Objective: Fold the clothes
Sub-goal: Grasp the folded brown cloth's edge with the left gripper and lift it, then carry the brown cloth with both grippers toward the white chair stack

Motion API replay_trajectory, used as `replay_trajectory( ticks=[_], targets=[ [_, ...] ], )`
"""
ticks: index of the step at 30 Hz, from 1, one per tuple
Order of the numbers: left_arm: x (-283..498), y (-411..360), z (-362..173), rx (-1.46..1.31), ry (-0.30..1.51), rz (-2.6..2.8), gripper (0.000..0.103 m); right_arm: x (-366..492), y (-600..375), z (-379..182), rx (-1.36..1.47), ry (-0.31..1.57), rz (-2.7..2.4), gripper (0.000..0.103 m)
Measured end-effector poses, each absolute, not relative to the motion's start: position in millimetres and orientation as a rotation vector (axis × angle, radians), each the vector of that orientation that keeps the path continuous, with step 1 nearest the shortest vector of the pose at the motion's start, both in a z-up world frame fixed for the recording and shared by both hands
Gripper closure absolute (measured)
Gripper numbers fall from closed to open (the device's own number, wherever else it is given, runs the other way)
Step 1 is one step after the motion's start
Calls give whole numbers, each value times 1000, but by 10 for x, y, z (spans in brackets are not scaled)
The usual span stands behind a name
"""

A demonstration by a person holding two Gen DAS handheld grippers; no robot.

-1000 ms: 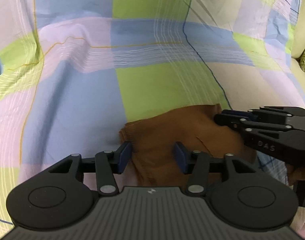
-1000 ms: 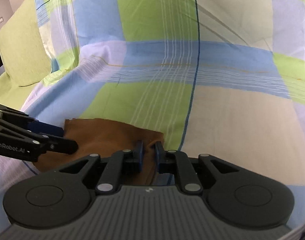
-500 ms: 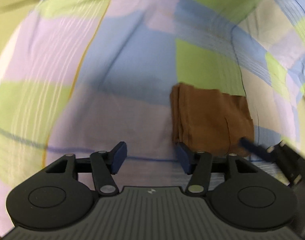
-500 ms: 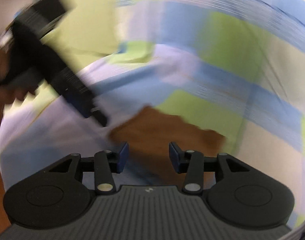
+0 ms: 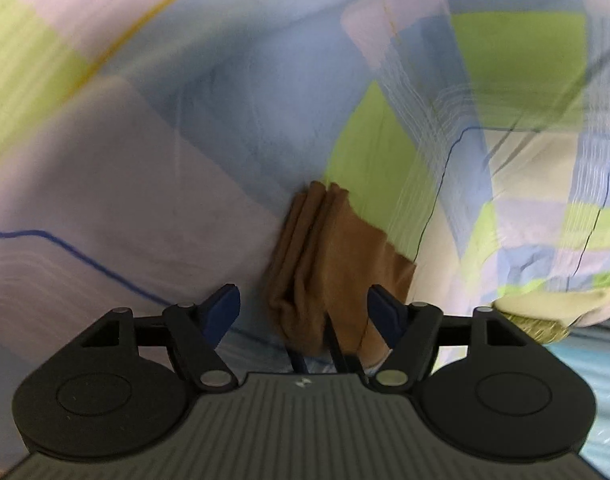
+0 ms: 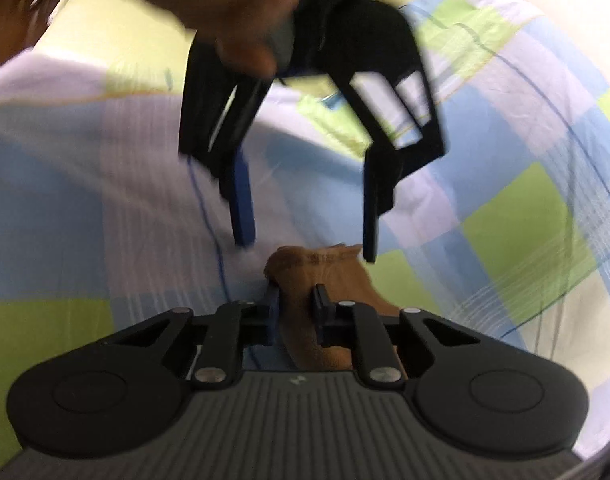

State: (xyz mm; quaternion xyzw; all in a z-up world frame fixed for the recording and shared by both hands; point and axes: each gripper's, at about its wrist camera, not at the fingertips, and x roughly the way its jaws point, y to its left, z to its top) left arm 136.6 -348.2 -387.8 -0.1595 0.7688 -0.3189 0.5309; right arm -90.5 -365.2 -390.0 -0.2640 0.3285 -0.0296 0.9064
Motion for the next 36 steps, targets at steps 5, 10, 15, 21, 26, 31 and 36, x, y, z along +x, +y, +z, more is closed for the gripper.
replay_trajectory(
  ticks=[5,10,15,21,26,31,36],
  targets=[
    [1297,-3637,-3934,-354,1797,-801,43,-973,-3650,-3853,-532,644,-77,91],
    [1200,-3718,-3884,-148,1670,-901,82,-1068,-3726,-3782,-379,704,-122,70],
    [1188,-3677,-3913,-137,1664,-914,79,-1405,-4348,-3535,158,709,-351,54],
    [1173,-3671,-3902,-122,1657,-897,76,-1744,-5261,-3818,845,663,-390,51],
    [1176,-3659,-3937,-143,1679,-885,75,-1670,-5534,-4224,1114,669,-282,52],
    [1192,-3610,-3954,-125,1676,-900,75,-1581,-5650,-4461,1185,668,-139,57],
    [1214,-3611,-3948,-108,1673,-921,78,-1635,-5779,-4577,1241,642,-94,77]
  ],
)
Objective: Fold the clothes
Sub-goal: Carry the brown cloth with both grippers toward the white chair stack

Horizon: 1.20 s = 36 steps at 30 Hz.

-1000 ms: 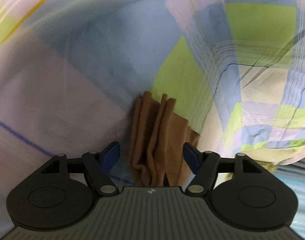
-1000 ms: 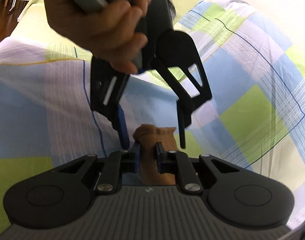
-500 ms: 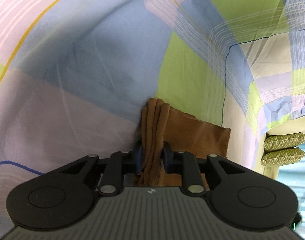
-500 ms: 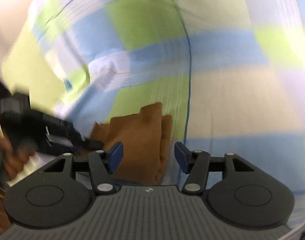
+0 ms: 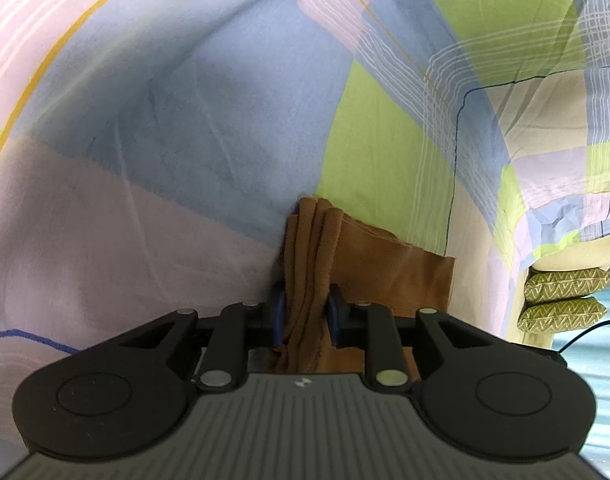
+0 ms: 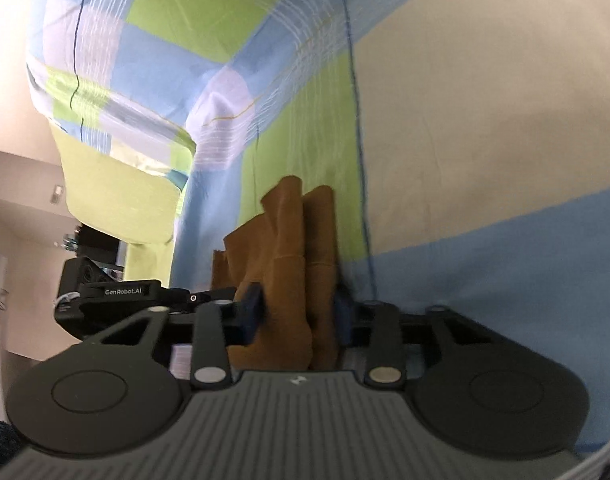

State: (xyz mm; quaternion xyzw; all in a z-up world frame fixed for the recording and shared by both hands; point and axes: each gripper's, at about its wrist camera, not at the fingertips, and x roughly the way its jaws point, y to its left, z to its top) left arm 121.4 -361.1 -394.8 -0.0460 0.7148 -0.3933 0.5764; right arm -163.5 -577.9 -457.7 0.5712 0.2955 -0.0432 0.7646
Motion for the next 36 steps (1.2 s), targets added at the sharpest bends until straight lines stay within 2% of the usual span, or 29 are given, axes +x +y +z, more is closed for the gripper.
replay_trajectory(
  ticks=[1,4,7,12,17,20,25,31,36],
  targets=[
    [1197,-3640,-3911,-82,1652,-937,82,-1643,-5774,-4580,1242,635,-95,78],
    [1055,-3744,-3711,37,1547,-1005,87,-1648,-5717,-4517,1222,614,-133,80],
    [906,-3810,-3508,106,1497,-1064,88,-1728,-5621,-4378,1223,591,-180,81],
    [558,-3859,-3124,186,1513,-1169,88,-2247,-5357,-3969,1277,553,-303,81],
    [-6,-3971,-2625,301,1524,-1363,88,-3053,-4848,-3369,1334,457,-510,81],
    [-473,-4047,-2218,410,1520,-1514,88,-3722,-4251,-2780,1365,331,-723,81],
    [-1691,-4177,-1383,673,1430,-1840,88,-4537,-3397,-2099,1384,125,-987,81],
    [-3058,-4191,-858,827,1345,-2106,88,-5635,-2450,-1489,1315,-109,-1298,81],
    [-4460,-3983,-615,892,1297,-2261,88,-6657,-1902,-1295,1252,-239,-1463,81]
  ],
)
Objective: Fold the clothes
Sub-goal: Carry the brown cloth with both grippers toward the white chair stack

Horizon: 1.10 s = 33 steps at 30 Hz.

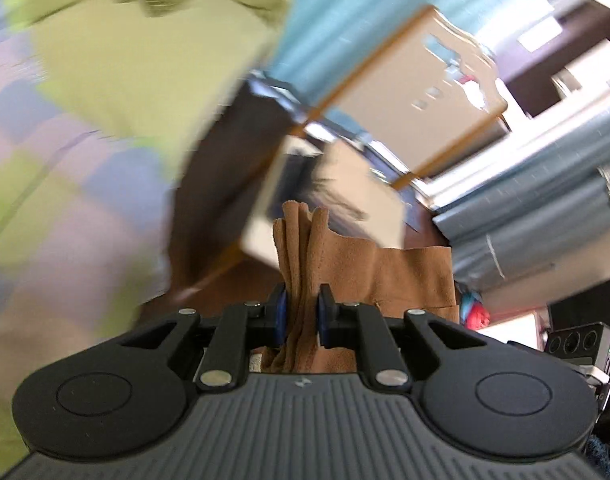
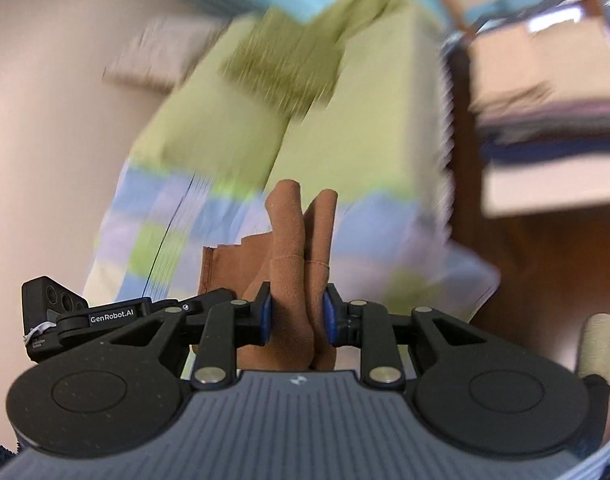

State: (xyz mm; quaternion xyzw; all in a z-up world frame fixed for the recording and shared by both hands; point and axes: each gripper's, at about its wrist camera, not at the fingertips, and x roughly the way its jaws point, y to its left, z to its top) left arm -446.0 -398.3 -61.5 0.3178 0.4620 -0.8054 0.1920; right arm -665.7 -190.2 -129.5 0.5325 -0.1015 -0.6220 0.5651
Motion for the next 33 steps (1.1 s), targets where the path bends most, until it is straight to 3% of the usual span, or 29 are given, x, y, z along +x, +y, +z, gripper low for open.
replay_trajectory(
  ticks=[6,13,26,33],
  targets=[
    [-5799,-3614,-641,859,1361,-2219,88,-8209,-1523,-1195,1270,-192,-1495,81],
    [-6757,-3526,-772,724,1415,-2087,88,-9622,-1883,-790,1263,50,-1347,81],
    [-7753,-3901,-1074,659,1382,-1925,88,-10703,-2673,-827,1285,166,-1217,81],
    [-8249,-3108,-1593,376,1399,-1504,88,-11276,-3415,-1322,1219,451,-873,81]
  ],
)
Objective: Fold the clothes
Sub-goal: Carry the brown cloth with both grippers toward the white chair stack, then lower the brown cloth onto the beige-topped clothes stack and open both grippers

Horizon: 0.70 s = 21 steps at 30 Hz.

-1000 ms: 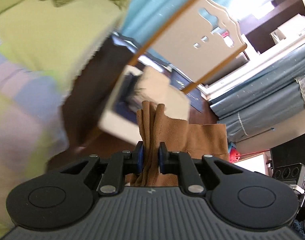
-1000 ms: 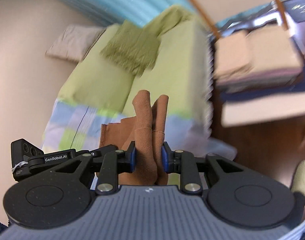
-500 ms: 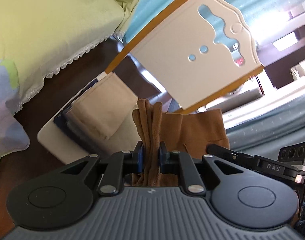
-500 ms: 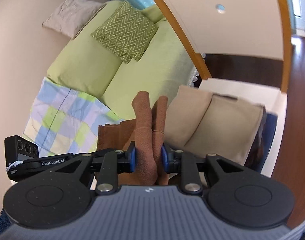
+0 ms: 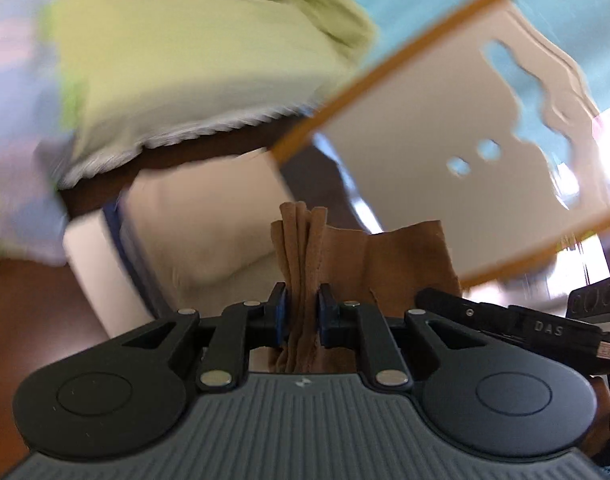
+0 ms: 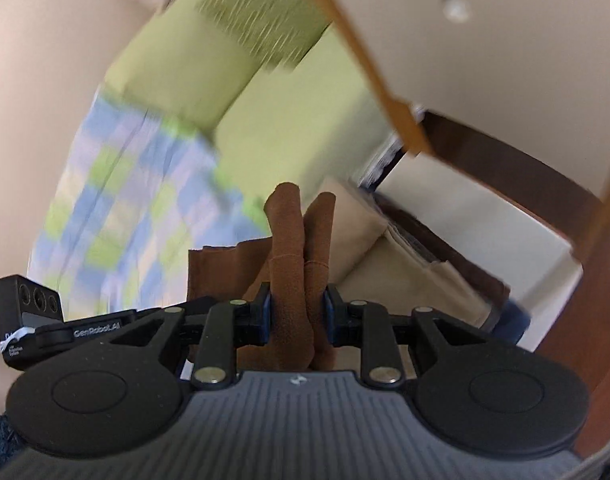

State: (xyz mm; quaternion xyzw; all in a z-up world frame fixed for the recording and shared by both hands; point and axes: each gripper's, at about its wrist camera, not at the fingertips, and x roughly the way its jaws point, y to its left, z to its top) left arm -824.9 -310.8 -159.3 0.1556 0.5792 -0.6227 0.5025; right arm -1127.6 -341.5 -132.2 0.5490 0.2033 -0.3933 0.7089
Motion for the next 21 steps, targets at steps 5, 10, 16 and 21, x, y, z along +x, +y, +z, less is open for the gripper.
replay_trajectory(
  ticks=[5,10,16,21],
  targets=[
    [-8682,-2585,-1790,197,1358,-1264,88,-11458,-3791,-1648,1092,711,-657,81],
    [-8902,-2480,-1960,152,1268,-1169,88,-11538,-3979,-1909,1070,707,-557,81],
    [-8944,-2200,-2072,62,1305,-1077,88,-11540,-3989,-1887,1029,661,-486,81],
    [-8912,-1672,-2208,29,1381,-923,88,-11335,-3889,-1648,1023,612,-410,81]
  ],
)
